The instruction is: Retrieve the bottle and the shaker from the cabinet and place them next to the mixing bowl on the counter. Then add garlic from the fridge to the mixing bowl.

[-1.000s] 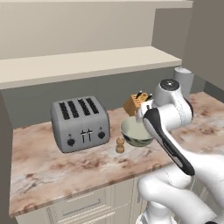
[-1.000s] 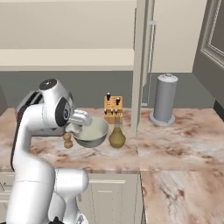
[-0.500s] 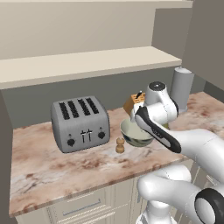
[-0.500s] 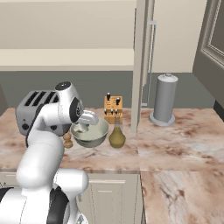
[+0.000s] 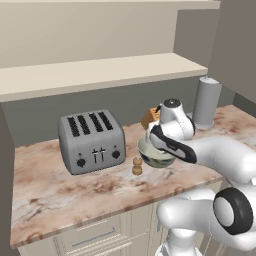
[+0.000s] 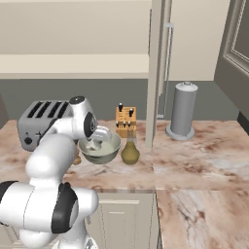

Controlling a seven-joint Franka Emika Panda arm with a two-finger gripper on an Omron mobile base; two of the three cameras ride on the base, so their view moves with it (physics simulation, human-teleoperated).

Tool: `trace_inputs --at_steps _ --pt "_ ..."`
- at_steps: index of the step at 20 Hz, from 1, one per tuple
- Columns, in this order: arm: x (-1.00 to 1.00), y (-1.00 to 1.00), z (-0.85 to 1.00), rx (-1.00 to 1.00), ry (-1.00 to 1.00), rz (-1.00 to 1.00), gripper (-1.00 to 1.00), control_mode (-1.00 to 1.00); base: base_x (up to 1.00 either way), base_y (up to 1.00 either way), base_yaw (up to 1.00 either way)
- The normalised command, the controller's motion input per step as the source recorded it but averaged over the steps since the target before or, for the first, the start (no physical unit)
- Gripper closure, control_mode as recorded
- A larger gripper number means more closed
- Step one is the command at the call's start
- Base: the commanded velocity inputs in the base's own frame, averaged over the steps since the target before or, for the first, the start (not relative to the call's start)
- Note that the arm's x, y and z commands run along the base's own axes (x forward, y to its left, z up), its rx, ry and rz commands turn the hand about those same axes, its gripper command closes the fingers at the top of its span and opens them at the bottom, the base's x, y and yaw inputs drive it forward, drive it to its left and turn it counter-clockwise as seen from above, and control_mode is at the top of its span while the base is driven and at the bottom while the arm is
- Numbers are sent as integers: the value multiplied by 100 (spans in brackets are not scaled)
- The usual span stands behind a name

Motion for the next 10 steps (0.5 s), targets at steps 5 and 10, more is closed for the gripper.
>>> trace_inputs --at_steps 5,10 --pt "0 0 -30 0 0 0 100 -100 0 0 0" --pt "0 0 -20 0 0 0 100 -100 0 0 0"
